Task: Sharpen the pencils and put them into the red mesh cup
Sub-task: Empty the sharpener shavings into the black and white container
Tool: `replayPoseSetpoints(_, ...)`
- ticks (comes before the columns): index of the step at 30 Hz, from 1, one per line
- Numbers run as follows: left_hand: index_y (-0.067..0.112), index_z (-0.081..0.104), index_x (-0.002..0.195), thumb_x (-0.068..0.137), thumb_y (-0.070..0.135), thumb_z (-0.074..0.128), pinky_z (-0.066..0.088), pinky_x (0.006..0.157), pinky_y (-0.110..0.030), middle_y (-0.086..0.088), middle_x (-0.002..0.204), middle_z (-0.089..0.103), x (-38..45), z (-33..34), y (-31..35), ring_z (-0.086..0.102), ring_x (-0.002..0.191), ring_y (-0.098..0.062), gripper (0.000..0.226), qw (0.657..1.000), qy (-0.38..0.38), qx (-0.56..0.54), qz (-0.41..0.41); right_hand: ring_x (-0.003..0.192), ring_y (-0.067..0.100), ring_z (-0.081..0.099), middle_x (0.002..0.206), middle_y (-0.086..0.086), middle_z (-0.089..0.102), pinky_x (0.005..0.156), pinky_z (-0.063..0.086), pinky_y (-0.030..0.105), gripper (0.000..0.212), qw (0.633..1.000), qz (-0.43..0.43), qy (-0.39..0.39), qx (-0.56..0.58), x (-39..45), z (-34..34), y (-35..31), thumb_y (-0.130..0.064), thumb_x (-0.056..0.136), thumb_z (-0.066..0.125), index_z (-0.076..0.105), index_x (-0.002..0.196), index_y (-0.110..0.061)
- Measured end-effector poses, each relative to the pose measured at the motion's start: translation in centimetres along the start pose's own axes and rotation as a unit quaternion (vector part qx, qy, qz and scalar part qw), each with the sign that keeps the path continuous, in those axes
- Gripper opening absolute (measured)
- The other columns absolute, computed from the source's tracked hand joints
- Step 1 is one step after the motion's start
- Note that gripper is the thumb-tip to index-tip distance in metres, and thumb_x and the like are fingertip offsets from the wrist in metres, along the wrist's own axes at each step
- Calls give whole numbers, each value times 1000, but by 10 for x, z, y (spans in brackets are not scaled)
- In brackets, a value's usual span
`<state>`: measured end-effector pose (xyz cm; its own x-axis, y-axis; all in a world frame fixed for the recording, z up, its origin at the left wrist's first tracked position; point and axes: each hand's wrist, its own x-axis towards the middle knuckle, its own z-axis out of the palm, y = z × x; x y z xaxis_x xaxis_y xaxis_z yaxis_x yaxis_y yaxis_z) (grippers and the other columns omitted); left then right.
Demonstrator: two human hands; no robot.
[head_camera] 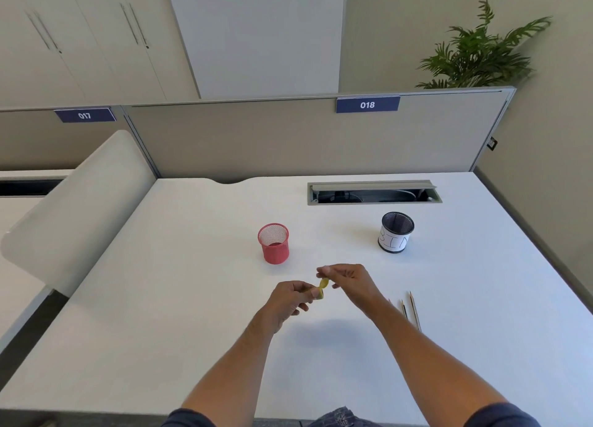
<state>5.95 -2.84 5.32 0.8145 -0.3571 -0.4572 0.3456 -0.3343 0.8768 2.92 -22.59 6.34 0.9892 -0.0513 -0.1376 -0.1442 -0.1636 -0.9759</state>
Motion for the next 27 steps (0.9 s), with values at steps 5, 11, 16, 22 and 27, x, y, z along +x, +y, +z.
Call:
replayPoseSetpoints(5,16,82,94,85,33,79,42,71,-27,4,80,69,2,0,1,60,69,-11,20,1000,2,-3,8,81,6,65,92,-8,80,81,52,28,11,1000,-6,11,-25,-3,-5,10,-31,91,74,83,93,-27)
replayPoseSetpoints(11,7,78,91,90,33,75,41,61,-25,-1,76,66,5,2,-2,53,56,-13,26,999,25,-31,16,74,14,61,89,4,79,74,52,28,7,1000,-10,-26,-12,-8,-7,15,-16,85,80,84,91,-19)
replayPoseSetpoints(16,2,77,91,93,29,74,35,53,-23,-5,73,61,4,3,3,37,50,-14,27,998,5,-56,27,74,18,69,86,10,79,70,55,27,16,999,-5,-10,41,-10,-6,17,-8,82,83,81,98,-9)
replayPoseSetpoints(22,-1,76,94,92,27,75,40,54,-21,-6,72,58,5,7,7,37,48,-9,28,999,0,-49,17,79,23,72,92,13,79,72,56,30,18,997,0,-52,50,-12,-9,17,-15,85,81,81,103,-11)
replayPoseSetpoints(27,8,75,88,93,30,74,42,56,-23,-3,73,61,6,12,10,36,47,-9,23,998,-8,-61,25,82,24,73,93,18,76,73,58,30,21,994,10,-77,78,-11,-13,13,-27,88,79,80,107,-18)
